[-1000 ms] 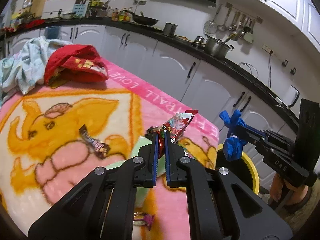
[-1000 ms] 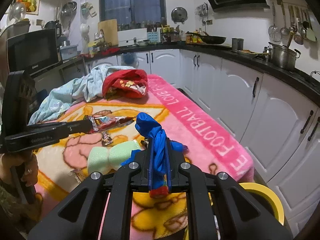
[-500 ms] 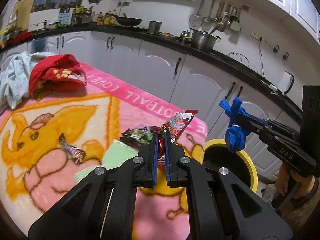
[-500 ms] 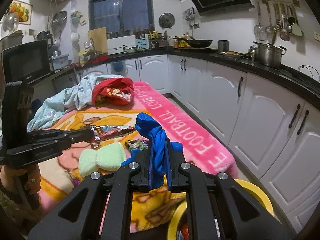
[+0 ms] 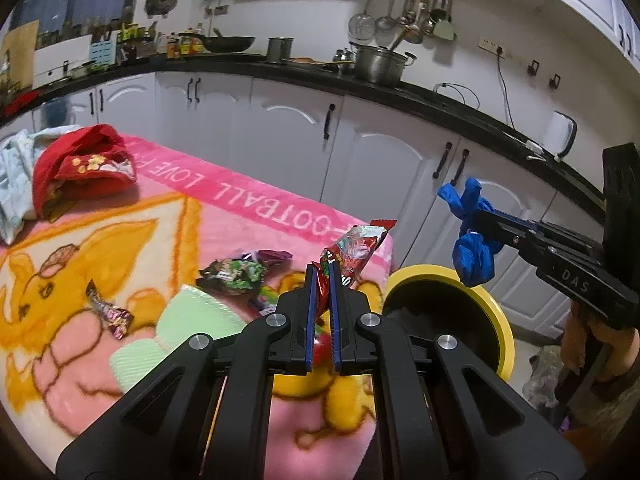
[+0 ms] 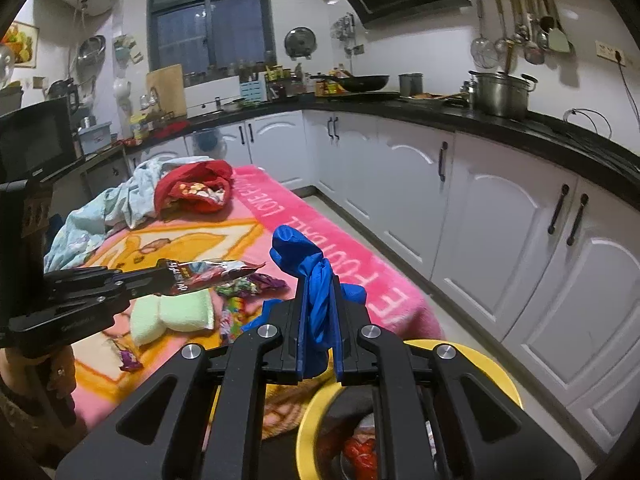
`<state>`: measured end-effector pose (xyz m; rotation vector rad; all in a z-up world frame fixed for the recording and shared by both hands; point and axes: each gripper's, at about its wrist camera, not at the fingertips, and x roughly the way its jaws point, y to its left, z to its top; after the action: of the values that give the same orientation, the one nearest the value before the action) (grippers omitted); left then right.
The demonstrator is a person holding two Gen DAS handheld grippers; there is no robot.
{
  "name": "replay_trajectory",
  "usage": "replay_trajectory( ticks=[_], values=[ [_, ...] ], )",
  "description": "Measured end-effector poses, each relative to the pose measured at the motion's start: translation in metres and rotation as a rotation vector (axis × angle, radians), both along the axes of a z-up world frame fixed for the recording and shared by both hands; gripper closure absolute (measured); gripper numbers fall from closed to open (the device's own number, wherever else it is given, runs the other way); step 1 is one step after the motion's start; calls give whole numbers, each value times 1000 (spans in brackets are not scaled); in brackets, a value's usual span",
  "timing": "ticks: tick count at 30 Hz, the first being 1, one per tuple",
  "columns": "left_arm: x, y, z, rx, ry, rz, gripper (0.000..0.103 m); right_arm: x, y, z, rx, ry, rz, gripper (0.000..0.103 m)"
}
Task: Collect trash
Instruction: 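Carry the red candy wrapper and blue cloth over the yellow bin with both tools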
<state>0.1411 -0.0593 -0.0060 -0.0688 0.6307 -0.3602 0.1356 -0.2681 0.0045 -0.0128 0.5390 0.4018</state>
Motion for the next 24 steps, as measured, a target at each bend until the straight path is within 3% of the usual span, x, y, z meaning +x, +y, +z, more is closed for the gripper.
replay_trajectory(
  ticks=[24],
  values=[
    [9,-92,-36,89,58,-172,100,-11,-77,-33,4,56,-184,93]
  ],
)
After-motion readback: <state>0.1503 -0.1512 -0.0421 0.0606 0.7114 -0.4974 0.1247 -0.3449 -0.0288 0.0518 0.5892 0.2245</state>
